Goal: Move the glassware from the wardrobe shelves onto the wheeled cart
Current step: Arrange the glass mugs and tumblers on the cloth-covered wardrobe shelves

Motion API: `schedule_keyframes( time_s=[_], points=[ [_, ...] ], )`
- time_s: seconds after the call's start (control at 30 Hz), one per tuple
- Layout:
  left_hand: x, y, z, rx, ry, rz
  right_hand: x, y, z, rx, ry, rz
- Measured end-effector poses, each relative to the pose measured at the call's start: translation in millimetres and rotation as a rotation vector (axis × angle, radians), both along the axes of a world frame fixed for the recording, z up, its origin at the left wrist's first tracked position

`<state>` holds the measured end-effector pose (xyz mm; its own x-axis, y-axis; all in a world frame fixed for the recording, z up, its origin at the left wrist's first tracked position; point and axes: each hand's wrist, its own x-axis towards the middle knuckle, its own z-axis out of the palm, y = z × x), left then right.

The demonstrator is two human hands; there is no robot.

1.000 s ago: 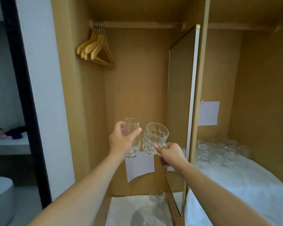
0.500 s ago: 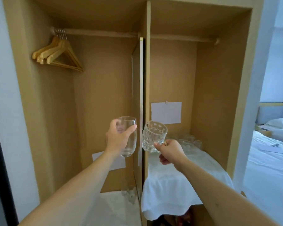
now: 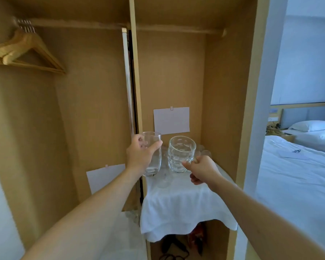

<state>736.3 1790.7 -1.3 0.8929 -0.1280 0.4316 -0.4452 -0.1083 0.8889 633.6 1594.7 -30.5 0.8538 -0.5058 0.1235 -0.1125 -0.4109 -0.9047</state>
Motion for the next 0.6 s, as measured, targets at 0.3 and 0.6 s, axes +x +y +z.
schedule_keyframes(
  time_s=[0.3, 0.6],
  points=[
    [59.5, -78.6, -30.8, 0.038, 0.015, -0.044, 30.9, -70.8, -29.9, 0.020, 0.021, -0.127],
    [130.0, -138.9, -79.5, 0.082, 0.110, -0.119, 103.4, -123.2, -67.8, 0.053, 0.142, -0.180]
  ],
)
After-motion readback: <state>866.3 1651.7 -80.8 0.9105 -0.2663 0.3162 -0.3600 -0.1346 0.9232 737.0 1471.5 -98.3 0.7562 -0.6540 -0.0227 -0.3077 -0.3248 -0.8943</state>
